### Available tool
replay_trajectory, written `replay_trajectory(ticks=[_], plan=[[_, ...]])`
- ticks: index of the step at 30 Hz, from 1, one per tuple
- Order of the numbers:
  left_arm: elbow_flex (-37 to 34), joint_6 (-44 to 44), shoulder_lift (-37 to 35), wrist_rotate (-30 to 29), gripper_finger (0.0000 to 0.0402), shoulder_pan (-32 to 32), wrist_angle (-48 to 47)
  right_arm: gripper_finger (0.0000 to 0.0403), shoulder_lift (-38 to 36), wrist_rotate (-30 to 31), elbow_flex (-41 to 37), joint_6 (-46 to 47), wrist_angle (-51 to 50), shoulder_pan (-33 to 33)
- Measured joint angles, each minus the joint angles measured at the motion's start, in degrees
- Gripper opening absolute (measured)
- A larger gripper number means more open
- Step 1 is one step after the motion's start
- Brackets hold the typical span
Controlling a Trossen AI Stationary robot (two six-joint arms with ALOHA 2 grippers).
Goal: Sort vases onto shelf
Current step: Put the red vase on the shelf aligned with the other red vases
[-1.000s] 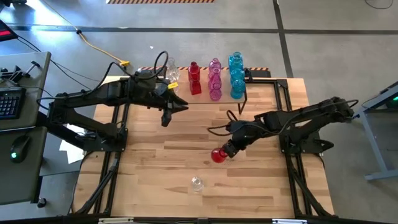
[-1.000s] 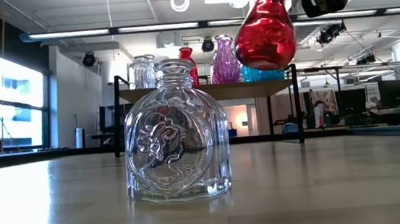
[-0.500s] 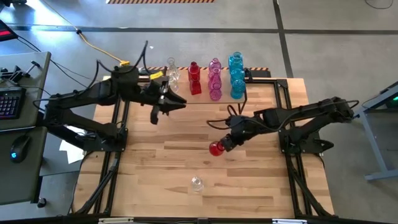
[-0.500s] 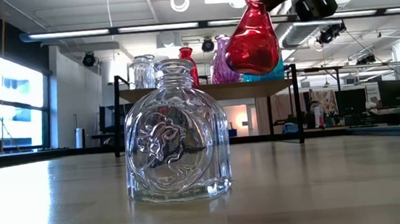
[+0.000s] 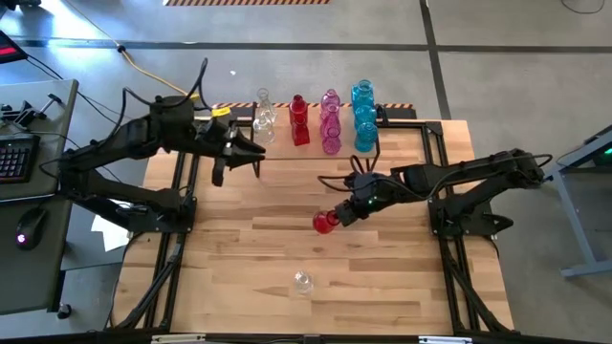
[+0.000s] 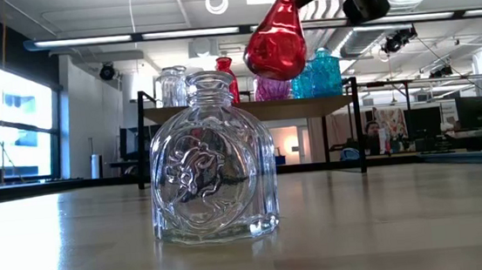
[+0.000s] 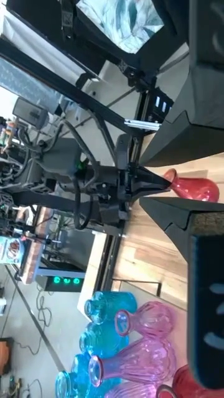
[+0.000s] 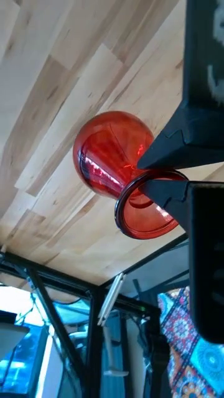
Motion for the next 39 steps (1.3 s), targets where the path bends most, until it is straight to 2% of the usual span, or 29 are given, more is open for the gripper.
replay_trajectory(ticks=[10,26,39], plan=[[0.0,-2.4,0.9,-0.1,0.0081,0.1,-0.2,0.0,0.0,2.1,0.0,0.5,0.2,0.0],[0.0,0.6,3.9,0.0,0.0083,0.2,0.8,0.0,0.0,1.4,0.0,-0.6,0.2,0.0],[0.0,-2.1,5.9,0.2,0.0155,0.2,-2.7,0.0,0.0,-0.2,0.0,-2.7,0.1,0.0]])
